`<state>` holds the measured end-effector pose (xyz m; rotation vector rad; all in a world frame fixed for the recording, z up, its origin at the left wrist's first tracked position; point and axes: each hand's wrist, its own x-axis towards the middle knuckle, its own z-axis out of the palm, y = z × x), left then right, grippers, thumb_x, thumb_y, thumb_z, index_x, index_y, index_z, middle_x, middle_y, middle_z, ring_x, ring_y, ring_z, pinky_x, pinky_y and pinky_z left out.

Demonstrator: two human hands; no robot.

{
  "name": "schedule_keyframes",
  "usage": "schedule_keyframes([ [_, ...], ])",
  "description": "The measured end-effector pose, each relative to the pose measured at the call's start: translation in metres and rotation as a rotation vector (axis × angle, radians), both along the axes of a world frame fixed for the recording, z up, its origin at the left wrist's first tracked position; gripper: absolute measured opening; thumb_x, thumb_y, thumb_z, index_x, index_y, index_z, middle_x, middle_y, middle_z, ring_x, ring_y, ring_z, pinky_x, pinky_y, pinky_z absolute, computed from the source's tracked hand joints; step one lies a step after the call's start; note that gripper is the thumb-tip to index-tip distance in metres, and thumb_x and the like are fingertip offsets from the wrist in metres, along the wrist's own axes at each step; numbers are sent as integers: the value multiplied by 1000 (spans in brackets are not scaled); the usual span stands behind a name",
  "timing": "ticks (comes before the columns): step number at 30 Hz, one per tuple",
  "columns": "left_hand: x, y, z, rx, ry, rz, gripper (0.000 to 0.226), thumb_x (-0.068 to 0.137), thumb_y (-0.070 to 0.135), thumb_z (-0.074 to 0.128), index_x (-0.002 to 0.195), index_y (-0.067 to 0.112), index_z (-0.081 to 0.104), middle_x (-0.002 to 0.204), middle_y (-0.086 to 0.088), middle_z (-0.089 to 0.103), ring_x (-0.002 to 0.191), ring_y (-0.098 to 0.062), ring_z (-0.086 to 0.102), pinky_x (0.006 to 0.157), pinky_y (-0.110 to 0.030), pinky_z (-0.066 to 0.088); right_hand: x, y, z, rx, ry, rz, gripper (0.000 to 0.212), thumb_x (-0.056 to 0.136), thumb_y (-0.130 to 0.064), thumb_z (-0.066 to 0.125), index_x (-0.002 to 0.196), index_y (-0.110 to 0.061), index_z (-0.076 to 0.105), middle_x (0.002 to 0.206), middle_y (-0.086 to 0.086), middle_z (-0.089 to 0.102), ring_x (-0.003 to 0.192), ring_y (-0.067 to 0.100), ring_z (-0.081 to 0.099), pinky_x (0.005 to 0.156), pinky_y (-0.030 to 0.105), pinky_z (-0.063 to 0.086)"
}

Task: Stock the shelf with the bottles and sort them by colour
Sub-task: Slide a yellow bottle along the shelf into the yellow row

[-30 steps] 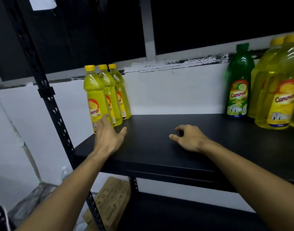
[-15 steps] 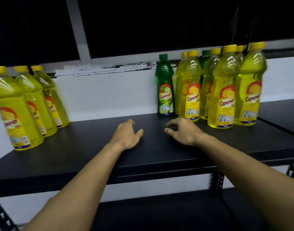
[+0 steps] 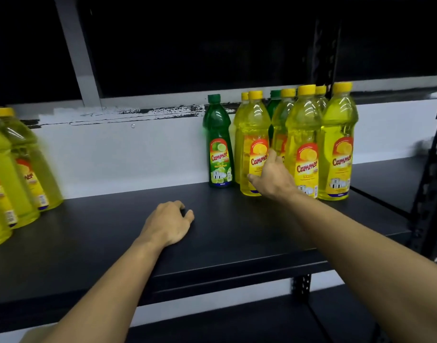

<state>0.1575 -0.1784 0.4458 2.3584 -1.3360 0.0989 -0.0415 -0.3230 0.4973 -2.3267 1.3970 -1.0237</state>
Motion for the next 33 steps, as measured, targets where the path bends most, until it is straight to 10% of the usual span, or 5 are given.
schedule_keyframes([
  [26, -1, -1, 2, 15, -50, 4, 42, 97, 45, 44, 127, 18, 56, 123, -1, 61, 112, -22, 56, 91, -35, 47, 44, -14, 4, 46, -107, -258, 115, 72, -51, 78, 150, -3, 9, 148, 21, 29, 136, 35, 31, 99, 44, 42],
  [33, 9, 1, 8, 72, 54, -55, 45, 97, 46, 48, 132, 19, 55, 131, -2, 57, 119, -21, 53, 96, -31, 43, 40, 9, -3, 21, -130, -170, 101, 63, -69, 75, 135, -9, 36, 134, 12, 39, 128, 30, 39, 96, 43, 43],
])
